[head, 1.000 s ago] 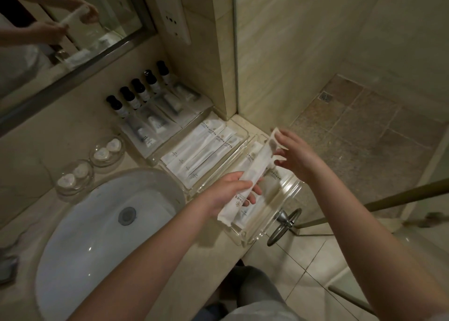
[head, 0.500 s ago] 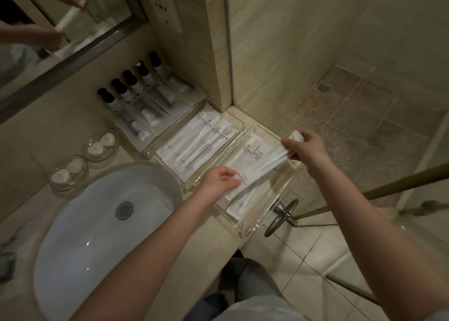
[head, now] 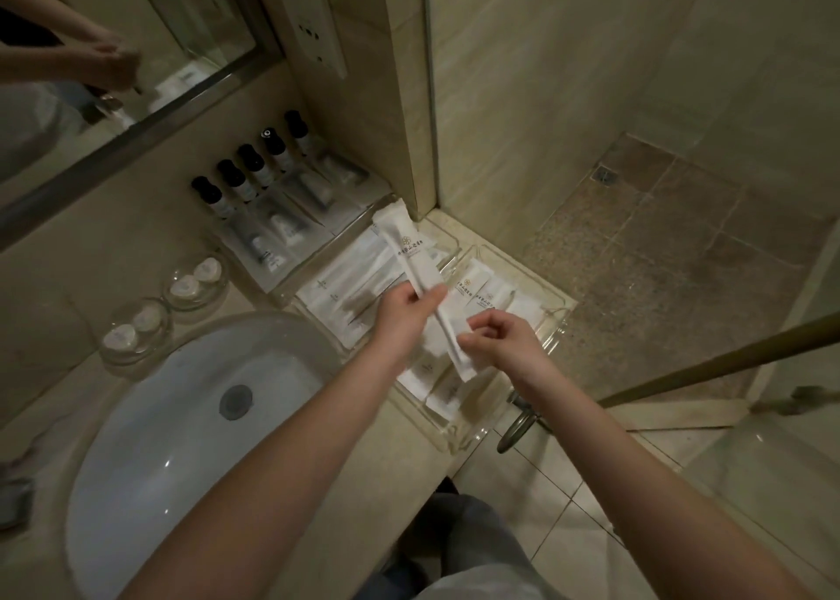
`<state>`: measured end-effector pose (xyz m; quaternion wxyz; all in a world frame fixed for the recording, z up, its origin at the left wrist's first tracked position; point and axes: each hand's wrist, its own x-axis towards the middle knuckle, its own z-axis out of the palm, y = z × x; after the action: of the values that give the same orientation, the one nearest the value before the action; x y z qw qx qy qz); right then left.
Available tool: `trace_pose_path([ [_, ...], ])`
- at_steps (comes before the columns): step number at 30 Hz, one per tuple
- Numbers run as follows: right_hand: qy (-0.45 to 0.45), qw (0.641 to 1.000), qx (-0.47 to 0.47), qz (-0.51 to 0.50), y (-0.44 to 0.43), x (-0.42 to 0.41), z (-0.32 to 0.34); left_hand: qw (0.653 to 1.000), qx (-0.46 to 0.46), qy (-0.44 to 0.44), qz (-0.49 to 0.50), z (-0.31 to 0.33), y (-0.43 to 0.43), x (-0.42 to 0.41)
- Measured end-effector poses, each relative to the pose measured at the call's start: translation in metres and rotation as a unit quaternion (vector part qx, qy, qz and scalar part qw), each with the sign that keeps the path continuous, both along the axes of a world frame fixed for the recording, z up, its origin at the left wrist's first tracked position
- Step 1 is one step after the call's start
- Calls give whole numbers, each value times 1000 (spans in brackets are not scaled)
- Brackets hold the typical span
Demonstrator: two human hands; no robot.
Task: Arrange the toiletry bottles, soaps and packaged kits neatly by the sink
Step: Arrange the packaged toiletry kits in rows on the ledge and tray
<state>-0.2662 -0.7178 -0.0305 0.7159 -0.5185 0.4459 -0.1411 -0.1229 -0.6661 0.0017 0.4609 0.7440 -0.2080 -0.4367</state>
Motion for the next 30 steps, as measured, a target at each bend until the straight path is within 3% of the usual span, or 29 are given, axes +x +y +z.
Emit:
trace_pose_path([
  [3, 27, 997, -55, 41, -10, -4, 8, 999, 18, -28, -22, -1, 4, 1],
  [6, 9, 995, -97, -14, -40, -8, 26, 985, 44, -61, -157, 2, 7, 4],
  [9, -38, 995, -96, 2, -64, -8, 43, 958, 78, -69, -268, 3, 6, -13],
  [13, 3, 991, -132, 35, -73, -9, 46, 959, 66, -20, -274, -3, -2, -37],
  [15, 33, 988, -151, -11, -80, -14, 40, 953, 63, -58, -291, -12, -3, -41],
  [17, 63, 983, -158, -70, -90, -24, 31, 921, 69, -191, -332, -27, 0, -38],
  [19, 97, 976, -166, -105, -97, -34, 20, 853, 90, -320, -402, -43, 6, -33],
  [21, 124, 970, -174, -118, -99, -39, 9, 783, 117, -372, -484, -57, 13, -32],
  [23, 153, 965, -182, -106, -99, -40, 1, 742, 135, -392, -527, -69, 20, -33],
  [30, 269, 934, -235, -5, -100, -33, -13, 734, 132, -419, -518, -82, 33, -27],
])
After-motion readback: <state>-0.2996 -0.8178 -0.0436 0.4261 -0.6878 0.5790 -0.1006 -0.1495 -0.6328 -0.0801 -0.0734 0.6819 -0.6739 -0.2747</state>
